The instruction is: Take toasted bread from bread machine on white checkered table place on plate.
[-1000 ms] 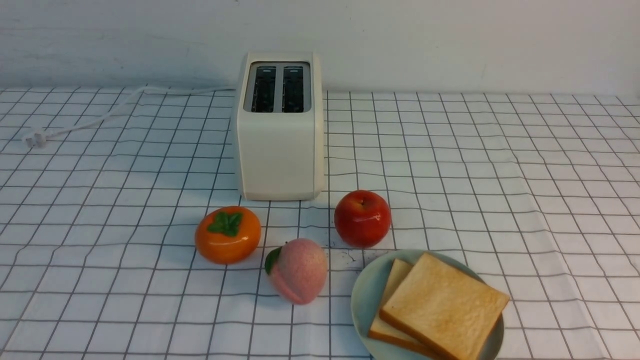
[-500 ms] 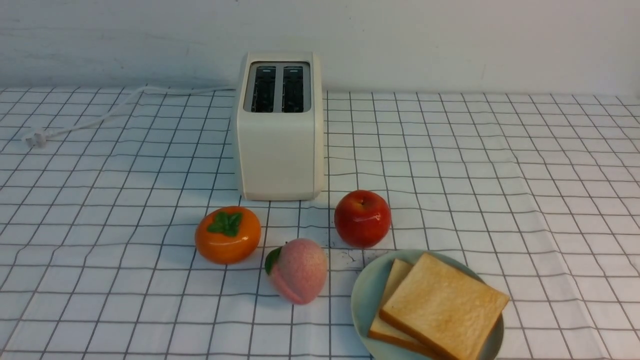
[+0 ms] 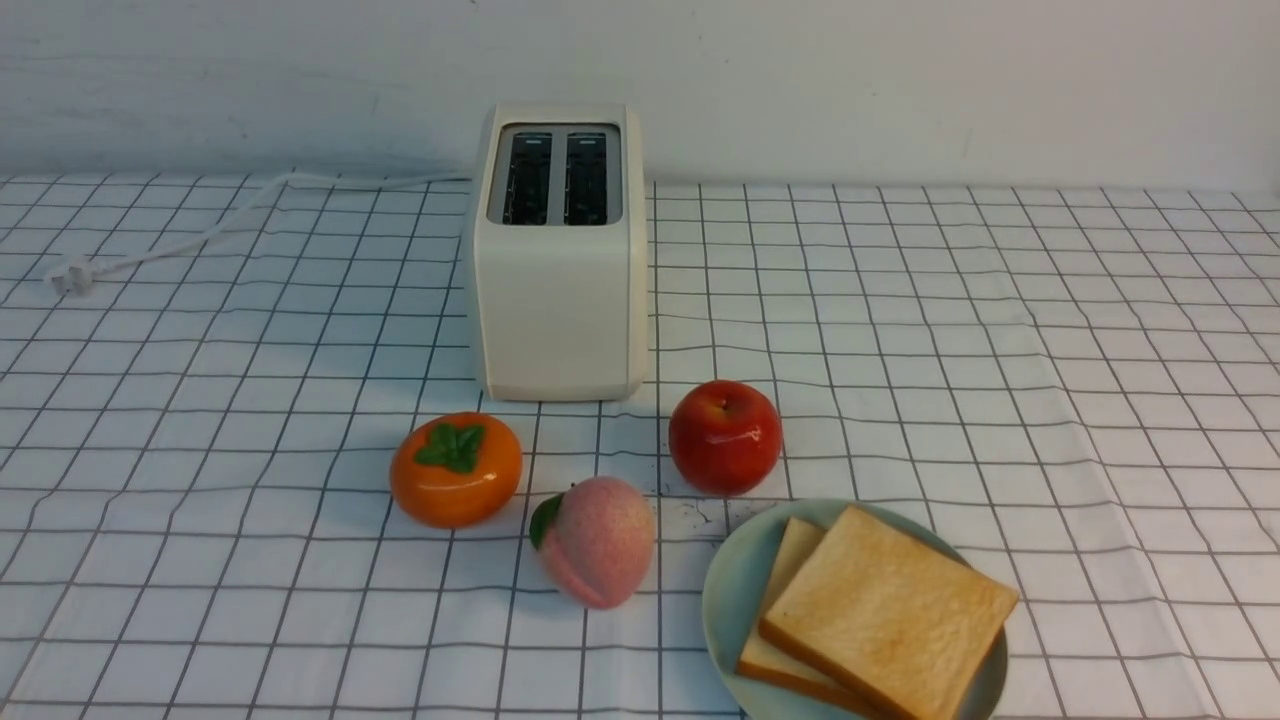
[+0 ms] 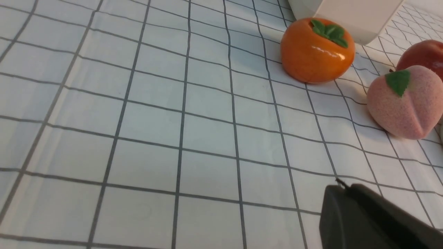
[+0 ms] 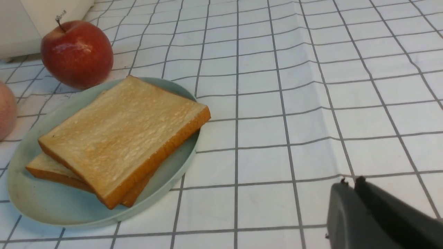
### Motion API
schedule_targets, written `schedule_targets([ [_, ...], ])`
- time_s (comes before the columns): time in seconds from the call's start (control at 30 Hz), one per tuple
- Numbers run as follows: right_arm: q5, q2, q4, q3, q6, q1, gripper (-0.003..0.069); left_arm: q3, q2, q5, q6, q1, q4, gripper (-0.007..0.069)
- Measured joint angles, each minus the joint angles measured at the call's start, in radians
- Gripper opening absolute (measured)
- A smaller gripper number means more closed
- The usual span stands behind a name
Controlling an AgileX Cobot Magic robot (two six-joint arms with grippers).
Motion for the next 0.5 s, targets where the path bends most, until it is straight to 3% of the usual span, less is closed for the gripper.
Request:
schedule_targets([
  [0.5, 0.0, 0.0, 0.0, 0.0, 0.0, 0.0, 0.0046, 0.0, 0.0, 0.0, 0.0, 0.0, 0.0, 0.0004],
])
